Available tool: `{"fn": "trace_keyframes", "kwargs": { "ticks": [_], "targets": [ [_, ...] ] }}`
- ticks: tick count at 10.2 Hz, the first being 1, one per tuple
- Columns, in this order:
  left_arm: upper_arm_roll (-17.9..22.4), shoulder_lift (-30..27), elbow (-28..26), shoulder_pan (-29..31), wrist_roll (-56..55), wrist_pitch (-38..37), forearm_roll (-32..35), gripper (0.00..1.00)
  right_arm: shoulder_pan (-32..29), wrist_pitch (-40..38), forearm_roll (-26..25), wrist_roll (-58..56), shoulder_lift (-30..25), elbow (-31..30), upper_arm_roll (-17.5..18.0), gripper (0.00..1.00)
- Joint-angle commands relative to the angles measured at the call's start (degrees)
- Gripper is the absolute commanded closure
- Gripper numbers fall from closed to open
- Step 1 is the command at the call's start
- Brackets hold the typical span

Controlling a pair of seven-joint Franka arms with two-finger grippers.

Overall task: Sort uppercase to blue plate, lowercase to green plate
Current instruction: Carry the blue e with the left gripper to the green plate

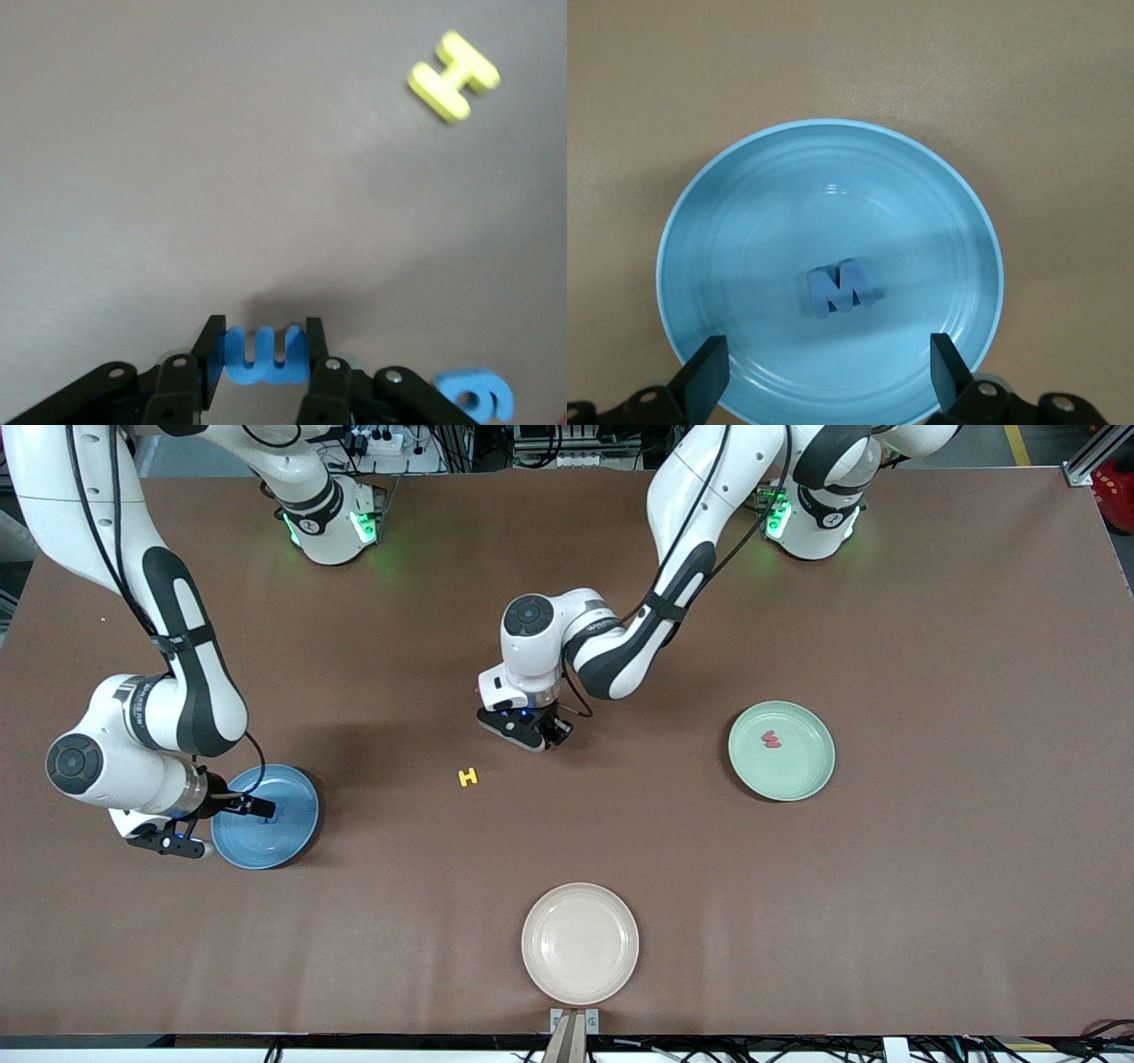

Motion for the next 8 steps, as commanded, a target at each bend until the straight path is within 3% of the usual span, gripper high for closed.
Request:
{"fn": "trace_keyframes", "kwargs": {
  "ticks": [1,7,8],
  "targets": [
    [-4.16,-3.65,-0.87,5.9,2.24,-3.67,-2.28,0.65,-0.49,-0.34,-0.65,0.46,-0.23,-0.02,0.51,0.0],
    [-21.74,-6.29,-2.54,28.48,8.56,-15.35,-5.0,0.65,-0.31,-0.34,-0.65,0.46,-0.23,-0.02,0.6,0.0],
    [-22.46,-7.69,-3.23,31.04,9.62,-17.38,-5.97,0.65,-0.22,-0.34,-0.65,0.46,-0.23,-0.02,0.6,0.0]
  ]
}}
